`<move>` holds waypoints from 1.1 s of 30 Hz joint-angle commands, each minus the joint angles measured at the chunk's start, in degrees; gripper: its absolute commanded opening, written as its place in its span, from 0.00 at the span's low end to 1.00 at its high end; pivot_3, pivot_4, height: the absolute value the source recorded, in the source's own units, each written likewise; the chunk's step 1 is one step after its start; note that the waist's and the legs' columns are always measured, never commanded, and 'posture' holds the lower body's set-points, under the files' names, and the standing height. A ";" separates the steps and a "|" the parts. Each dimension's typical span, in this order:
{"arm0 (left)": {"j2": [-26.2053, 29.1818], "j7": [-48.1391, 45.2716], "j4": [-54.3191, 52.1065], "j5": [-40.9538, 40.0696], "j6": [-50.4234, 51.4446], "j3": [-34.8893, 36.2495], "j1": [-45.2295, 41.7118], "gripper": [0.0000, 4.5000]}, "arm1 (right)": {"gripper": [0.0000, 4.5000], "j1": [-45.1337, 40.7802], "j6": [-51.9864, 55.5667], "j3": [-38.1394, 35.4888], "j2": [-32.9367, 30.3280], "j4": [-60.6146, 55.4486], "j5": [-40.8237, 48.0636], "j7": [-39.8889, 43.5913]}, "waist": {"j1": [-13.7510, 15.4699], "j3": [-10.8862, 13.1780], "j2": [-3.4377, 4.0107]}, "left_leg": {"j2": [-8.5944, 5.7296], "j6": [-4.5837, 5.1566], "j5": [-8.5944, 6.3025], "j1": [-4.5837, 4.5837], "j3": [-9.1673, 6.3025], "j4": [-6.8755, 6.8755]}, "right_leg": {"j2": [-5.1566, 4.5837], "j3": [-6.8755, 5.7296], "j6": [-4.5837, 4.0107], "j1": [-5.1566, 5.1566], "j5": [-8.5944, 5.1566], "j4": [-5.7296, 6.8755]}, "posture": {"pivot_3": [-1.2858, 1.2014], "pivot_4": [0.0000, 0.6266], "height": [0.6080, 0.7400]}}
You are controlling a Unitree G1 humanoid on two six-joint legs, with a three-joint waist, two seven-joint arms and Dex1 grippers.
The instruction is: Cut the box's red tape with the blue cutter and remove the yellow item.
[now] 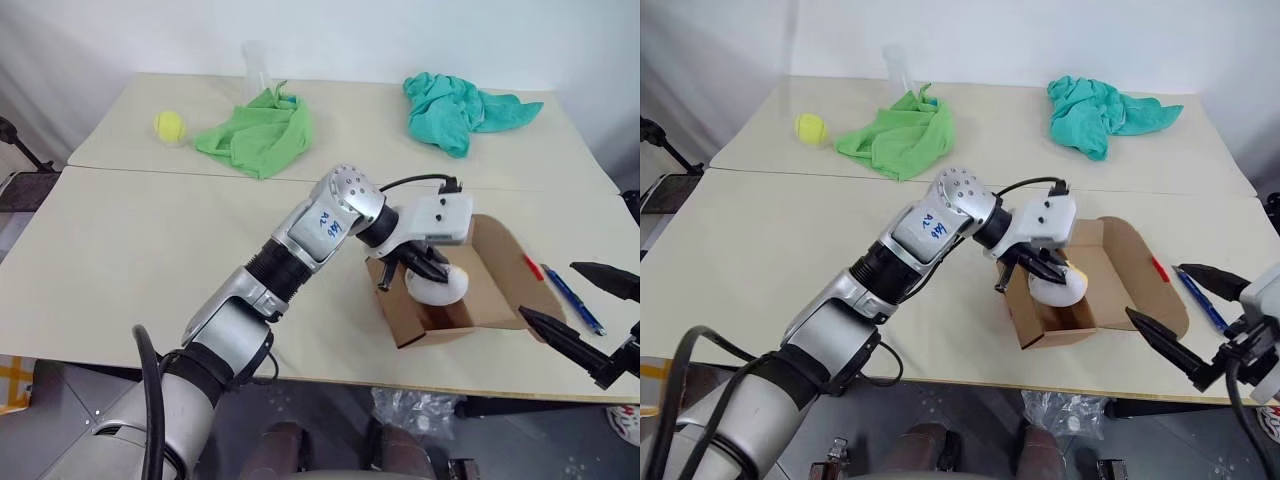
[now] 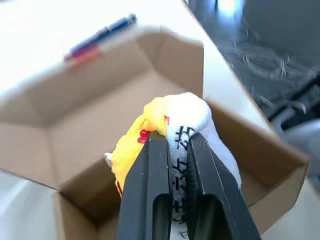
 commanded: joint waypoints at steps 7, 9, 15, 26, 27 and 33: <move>5.91 17.74 6.72 -0.52 7.18 13.45 -9.76 0.00 | 1.00 -8.28 -2.25 2.31 -7.01 7.51 -0.23 5.76 | -0.33 0.01 -0.01 | 0.00 -0.01 0.01 0.06 0.06 -0.01 | 0.02 0.01 0.02 0.00 0.01 0.06 | 0.52 0.24 1.00; 8.21 20.10 7.94 0.42 8.39 13.68 -9.91 0.00 | 1.00 -10.23 -2.48 3.95 -8.22 9.39 -0.87 6.93 | -0.69 0.01 -0.02 | 0.01 -0.03 0.02 0.12 0.12 -0.04 | 0.04 0.03 0.02 0.00 0.01 0.11 | 0.52 0.24 1.00; 18.52 23.74 2.99 5.58 17.71 10.79 -3.20 0.00 | 1.00 -20.99 -5.80 14.65 -10.76 17.47 -1.97 11.71 | -1.47 0.06 -0.05 | -0.07 -0.05 0.05 0.15 0.21 -0.04 | 0.03 0.09 0.07 0.00 0.04 0.15 | 0.52 0.24 1.00; 32.93 22.39 -14.91 7.98 36.70 6.05 10.40 0.49 | 1.00 -36.97 -7.79 28.43 -9.28 28.98 -0.83 20.74 | -1.62 0.35 -0.33 | -0.06 -0.19 0.12 0.15 0.21 -0.04 | 0.05 0.03 0.09 0.00 0.03 0.20 | 0.52 0.24 1.00; 34.14 22.25 -16.20 7.70 37.85 6.20 11.00 0.56 | 1.00 -38.23 -7.47 28.79 -8.41 29.90 0.25 21.03 | -1.66 0.39 -0.39 | -0.07 -0.21 0.13 0.15 0.19 -0.03 | 0.05 0.03 0.09 0.01 0.03 0.20 | 0.52 0.24 1.00; 40.74 20.14 -24.07 3.99 41.15 9.68 14.00 0.96 | 1.00 -40.76 -9.21 32.85 -7.54 33.56 -3.59 23.58 | -1.97 0.41 -0.39 | 0.01 -0.40 0.22 0.27 0.17 -0.04 | 0.09 0.02 0.08 0.10 0.02 0.22 | 0.52 0.24 1.00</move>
